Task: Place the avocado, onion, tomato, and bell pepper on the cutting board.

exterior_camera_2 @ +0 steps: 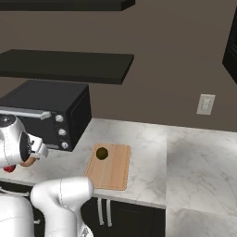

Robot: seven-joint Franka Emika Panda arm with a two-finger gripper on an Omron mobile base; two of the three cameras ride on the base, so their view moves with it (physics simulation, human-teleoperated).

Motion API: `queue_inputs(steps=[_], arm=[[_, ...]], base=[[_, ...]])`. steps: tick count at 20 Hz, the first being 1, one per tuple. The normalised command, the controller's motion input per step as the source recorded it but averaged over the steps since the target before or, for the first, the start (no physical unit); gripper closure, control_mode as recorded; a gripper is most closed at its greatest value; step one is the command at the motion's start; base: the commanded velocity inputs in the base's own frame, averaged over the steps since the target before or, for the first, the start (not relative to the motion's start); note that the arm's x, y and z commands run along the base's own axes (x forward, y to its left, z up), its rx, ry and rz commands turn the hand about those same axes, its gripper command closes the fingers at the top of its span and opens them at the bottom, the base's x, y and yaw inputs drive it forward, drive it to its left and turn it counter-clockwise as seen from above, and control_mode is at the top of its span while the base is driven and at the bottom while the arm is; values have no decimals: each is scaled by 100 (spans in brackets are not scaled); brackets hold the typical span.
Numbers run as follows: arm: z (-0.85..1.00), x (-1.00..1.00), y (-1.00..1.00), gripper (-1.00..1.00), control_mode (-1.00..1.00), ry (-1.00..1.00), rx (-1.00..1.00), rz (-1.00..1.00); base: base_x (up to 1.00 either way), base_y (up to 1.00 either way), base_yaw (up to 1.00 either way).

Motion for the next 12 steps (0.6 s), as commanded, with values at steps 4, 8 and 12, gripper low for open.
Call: queue_inputs(steps=[4,8,12], arm=[[77,-28,-46,100,-100,-8,-3,0],[70,-5,-71,100,-100,-2,-1,0],[60,-3,-83,100,-100,0,0,0]], base=[[0,0,0],[0,0,0],[0,0,0]])
